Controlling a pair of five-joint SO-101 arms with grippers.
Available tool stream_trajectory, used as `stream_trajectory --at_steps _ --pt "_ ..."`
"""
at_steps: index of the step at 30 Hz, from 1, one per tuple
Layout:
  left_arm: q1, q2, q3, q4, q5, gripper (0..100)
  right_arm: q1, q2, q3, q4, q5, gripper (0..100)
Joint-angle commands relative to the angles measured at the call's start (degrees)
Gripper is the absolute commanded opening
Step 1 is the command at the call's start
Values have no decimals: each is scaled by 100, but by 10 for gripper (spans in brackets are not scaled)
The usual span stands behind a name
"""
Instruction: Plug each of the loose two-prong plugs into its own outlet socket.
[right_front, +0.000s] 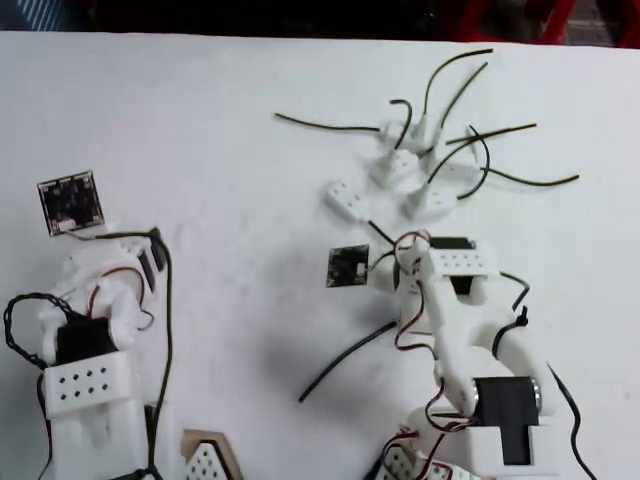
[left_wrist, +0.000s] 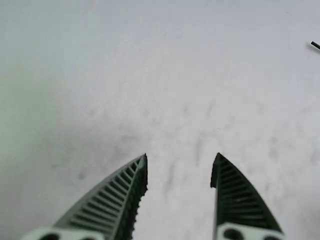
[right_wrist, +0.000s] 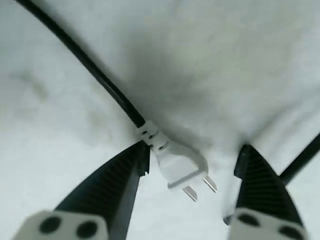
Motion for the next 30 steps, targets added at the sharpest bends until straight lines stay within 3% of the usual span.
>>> stream_trajectory --at_steps 1,9,22,27,30 --pt "-40 -110 -44 -123 0 215 -31 -180 35 -127 -114 219" --pt "-40 -110 -44 -123 0 215 -198 -242 -18 -119 -413 9" --pt "-40 -110 -44 -123 0 215 -1402 -189 -730 -119 -5284 22" --pt "-40 -110 -44 -123 0 215 -1560 -242 -844 303 -5459 149" --pt "-40 -110 -44 -123 0 215 -1560 -242 -1037 620 -5064 163"
